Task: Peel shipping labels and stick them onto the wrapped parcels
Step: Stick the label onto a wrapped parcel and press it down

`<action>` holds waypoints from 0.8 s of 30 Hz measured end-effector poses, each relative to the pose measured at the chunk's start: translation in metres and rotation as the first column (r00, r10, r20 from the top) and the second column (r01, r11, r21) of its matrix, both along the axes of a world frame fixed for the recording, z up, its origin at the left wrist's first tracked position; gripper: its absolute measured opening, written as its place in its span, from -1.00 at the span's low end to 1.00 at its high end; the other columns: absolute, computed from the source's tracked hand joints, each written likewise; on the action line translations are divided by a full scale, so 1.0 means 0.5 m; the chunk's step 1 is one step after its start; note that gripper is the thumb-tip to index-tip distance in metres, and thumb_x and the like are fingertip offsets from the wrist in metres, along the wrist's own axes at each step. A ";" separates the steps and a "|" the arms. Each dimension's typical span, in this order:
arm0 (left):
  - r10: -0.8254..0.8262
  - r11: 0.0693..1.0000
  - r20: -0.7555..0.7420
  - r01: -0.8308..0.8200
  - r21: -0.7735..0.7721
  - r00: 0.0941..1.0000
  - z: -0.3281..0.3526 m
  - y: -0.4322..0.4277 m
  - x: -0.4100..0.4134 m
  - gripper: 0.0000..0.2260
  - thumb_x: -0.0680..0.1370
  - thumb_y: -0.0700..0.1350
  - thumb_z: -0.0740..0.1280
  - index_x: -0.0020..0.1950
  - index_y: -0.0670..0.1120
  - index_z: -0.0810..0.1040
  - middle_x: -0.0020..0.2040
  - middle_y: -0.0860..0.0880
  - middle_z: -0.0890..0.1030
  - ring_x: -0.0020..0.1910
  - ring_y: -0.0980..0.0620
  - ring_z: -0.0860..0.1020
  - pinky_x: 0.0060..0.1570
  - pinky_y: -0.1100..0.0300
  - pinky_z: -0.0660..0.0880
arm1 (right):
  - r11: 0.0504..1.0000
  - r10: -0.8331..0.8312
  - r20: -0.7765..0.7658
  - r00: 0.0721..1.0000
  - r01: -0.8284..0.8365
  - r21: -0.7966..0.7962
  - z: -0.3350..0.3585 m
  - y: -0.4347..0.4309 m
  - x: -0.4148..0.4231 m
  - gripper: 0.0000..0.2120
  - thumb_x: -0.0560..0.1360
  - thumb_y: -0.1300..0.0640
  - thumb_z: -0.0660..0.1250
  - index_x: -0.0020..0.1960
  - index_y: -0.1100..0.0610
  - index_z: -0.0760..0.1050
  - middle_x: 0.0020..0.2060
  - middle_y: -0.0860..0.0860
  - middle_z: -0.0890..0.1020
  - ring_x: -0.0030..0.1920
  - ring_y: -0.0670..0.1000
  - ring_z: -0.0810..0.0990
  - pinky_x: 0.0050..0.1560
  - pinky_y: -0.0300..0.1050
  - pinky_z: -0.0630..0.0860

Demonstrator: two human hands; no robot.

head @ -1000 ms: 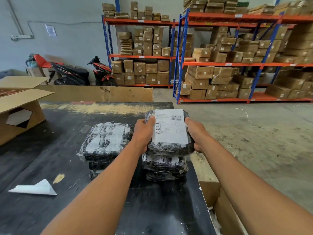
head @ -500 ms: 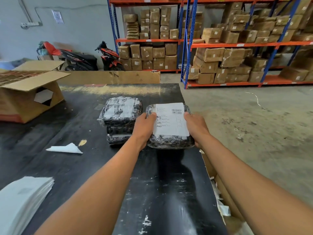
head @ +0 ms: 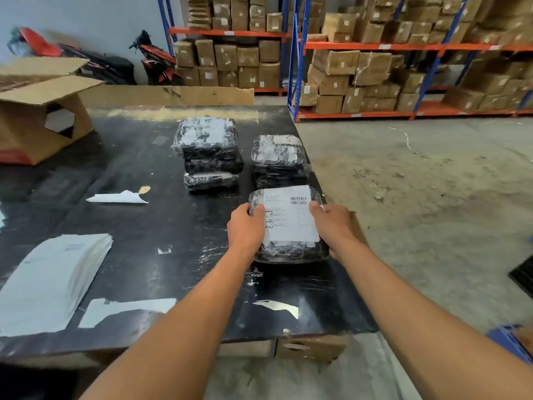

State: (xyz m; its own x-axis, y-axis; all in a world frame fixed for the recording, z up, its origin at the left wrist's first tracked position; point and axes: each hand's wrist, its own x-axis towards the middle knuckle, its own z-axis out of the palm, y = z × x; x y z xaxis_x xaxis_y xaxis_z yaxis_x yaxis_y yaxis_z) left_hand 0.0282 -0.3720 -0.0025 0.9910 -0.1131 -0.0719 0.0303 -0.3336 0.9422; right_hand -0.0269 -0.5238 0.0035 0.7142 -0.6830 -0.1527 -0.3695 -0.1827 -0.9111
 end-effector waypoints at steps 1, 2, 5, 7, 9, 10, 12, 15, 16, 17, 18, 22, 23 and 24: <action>0.008 1.000 0.000 -0.008 0.026 1.000 -0.006 0.005 -0.012 -0.70 0.63 0.00 0.20 -0.25 -0.11 0.41 -0.35 -0.01 0.43 -0.30 -0.06 0.38 -0.31 0.06 0.28 | 1.000 -0.014 0.013 1.000 0.014 0.002 -0.005 0.007 -0.012 -0.54 0.63 0.05 0.25 -0.39 0.06 0.19 -0.44 -0.03 0.27 -0.43 -0.04 0.21 -0.44 -0.10 0.14; 0.017 0.999 -0.004 -0.017 0.041 1.000 -0.012 0.008 -0.022 -0.71 0.63 0.00 0.20 -0.21 -0.15 0.45 -0.34 -0.01 0.44 -0.32 -0.02 0.37 -0.32 0.06 0.27 | 1.000 -0.028 0.029 0.999 0.027 0.015 -0.015 0.010 -0.019 -0.53 0.63 0.07 0.27 -0.41 0.07 0.20 -0.45 -0.02 0.28 -0.43 -0.03 0.22 -0.43 -0.11 0.14; 0.056 0.996 -0.003 -0.056 0.069 0.998 -0.025 0.010 -0.043 -0.72 0.63 -0.03 0.20 -0.16 -0.19 0.47 -0.34 -0.02 0.44 -0.36 0.03 0.35 -0.36 0.09 0.26 | 0.998 -0.054 0.024 0.998 0.053 0.022 -0.030 0.020 -0.035 -0.52 0.59 0.08 0.30 -0.44 0.08 0.20 -0.46 -0.01 0.30 -0.42 -0.01 0.23 -0.41 -0.10 0.14; 0.076 0.995 0.008 -0.077 0.064 0.997 -0.039 0.009 -0.048 -0.72 0.64 -0.05 0.20 -0.23 -0.15 0.38 -0.39 -0.01 0.39 -0.39 0.03 0.32 -0.39 0.10 0.21 | 0.997 -0.067 0.046 0.997 0.064 0.044 -0.041 0.021 -0.039 -0.49 0.58 0.09 0.32 -0.46 0.07 0.17 -0.50 -0.02 0.25 -0.44 -0.01 0.19 -0.39 -0.09 0.11; 0.087 0.993 0.011 -0.087 0.074 0.996 -0.047 0.010 -0.054 -0.72 0.65 -0.05 0.20 -0.23 -0.12 0.36 -0.40 -0.02 0.38 -0.36 -0.01 0.33 -0.38 0.09 0.21 | 0.997 -0.066 0.037 0.997 0.064 0.044 -0.046 0.025 -0.046 -0.47 0.58 0.09 0.33 -0.48 0.06 0.16 -0.53 -0.03 0.25 -0.44 -0.01 0.20 -0.37 -0.08 0.13; 0.076 0.994 0.000 -0.076 0.076 0.997 -0.054 0.009 -0.055 -0.77 0.65 -0.05 0.20 -0.18 -0.09 0.44 -0.37 -0.02 0.44 -0.32 -0.03 0.37 -0.34 0.09 0.25 | 0.997 -0.064 0.024 0.998 0.063 0.049 -0.056 0.023 -0.048 -0.47 0.58 0.09 0.33 -0.49 0.05 0.19 -0.53 -0.04 0.27 -0.43 0.00 0.23 -0.38 -0.08 0.15; 0.062 0.995 -0.017 -0.061 0.084 0.998 -0.063 0.010 -0.064 -0.75 0.66 -0.03 0.19 0.27 -0.02 0.55 -0.18 -0.01 0.61 -0.23 -0.01 0.47 -0.20 0.12 0.34 | 0.998 -0.063 0.025 0.998 0.063 0.024 -0.070 0.027 -0.057 -0.55 0.59 0.07 0.33 -0.46 0.05 0.36 -0.47 -0.04 0.43 -0.40 0.02 0.36 -0.39 -0.12 0.26; 0.045 0.992 -0.006 -0.044 0.116 0.999 -0.065 0.014 -0.075 -0.55 0.67 0.00 0.17 0.54 -0.07 0.27 -0.23 0.17 0.53 -0.25 0.14 0.49 -0.10 0.16 0.38 | 0.999 -0.030 0.003 1.000 0.031 -0.012 -0.085 0.036 -0.060 -0.64 0.61 -0.02 0.29 0.29 0.17 0.58 0.29 0.06 0.59 0.25 0.13 0.55 0.21 -0.02 0.48; 0.041 0.992 -0.006 -0.040 0.119 0.999 -0.065 0.015 -0.075 -0.55 0.66 0.00 0.17 0.54 -0.07 0.27 -0.22 0.19 0.53 -0.24 0.14 0.51 -0.09 0.14 0.41 | 0.999 -0.025 -0.009 1.000 0.025 -0.023 -0.083 0.037 -0.061 -0.54 0.62 -0.03 0.27 0.45 0.14 0.44 0.40 0.05 0.50 0.37 0.12 0.47 0.31 -0.01 0.40; 0.038 0.993 -0.009 -0.036 0.115 0.999 -0.064 0.016 -0.076 -0.55 0.66 0.01 0.17 0.54 -0.07 0.28 -0.14 0.15 0.59 -0.17 0.10 0.55 -0.04 0.10 0.46 | 0.999 -0.013 -0.012 1.000 0.013 -0.034 -0.083 0.036 -0.061 -0.50 0.62 -0.03 0.25 0.51 0.11 0.35 0.42 0.05 0.47 0.39 0.11 0.44 0.32 -0.02 0.38; 0.033 0.993 -0.011 -0.032 0.115 0.999 -0.063 0.017 -0.076 -0.54 0.66 0.02 0.17 0.54 -0.07 0.28 0.01 0.08 0.65 -0.08 0.04 0.58 0.02 0.06 0.49 | 0.999 -0.004 -0.001 1.000 0.004 -0.042 -0.083 0.034 -0.061 -0.49 0.63 -0.04 0.24 0.53 0.10 0.32 0.41 0.06 0.49 0.38 0.11 0.45 0.30 -0.03 0.38; 0.020 0.991 0.005 -0.020 0.131 1.000 -0.067 0.017 -0.078 -0.54 0.66 0.05 0.15 0.54 -0.08 0.29 0.32 0.00 0.57 0.04 -0.02 0.59 0.07 0.05 0.48 | 0.996 0.026 -0.012 1.000 -0.027 -0.083 -0.085 0.032 -0.069 -0.54 0.66 -0.04 0.15 0.53 0.08 0.34 0.41 0.03 0.49 0.34 0.13 0.49 0.27 0.03 0.43; 0.020 0.989 0.007 -0.021 0.144 1.000 -0.067 0.016 -0.079 -0.54 0.66 0.05 0.14 0.53 -0.08 0.31 0.36 0.02 0.53 0.02 0.02 0.59 0.07 0.07 0.47 | 0.995 0.034 -0.016 0.999 -0.036 -0.094 -0.087 0.032 -0.068 -0.55 0.68 -0.03 0.12 0.52 0.08 0.34 0.44 0.02 0.46 0.37 0.12 0.46 0.30 0.03 0.41; 0.017 0.988 0.006 -0.018 0.156 1.000 -0.065 0.016 -0.080 -0.55 0.66 0.05 0.13 0.52 -0.10 0.34 0.40 0.04 0.49 0.05 0.04 0.58 0.11 0.07 0.46 | 0.994 0.043 -0.015 0.999 -0.044 -0.100 -0.087 0.031 -0.068 -0.55 0.68 -0.02 0.09 0.53 0.09 0.34 0.46 0.01 0.43 0.42 0.11 0.42 0.34 0.02 0.38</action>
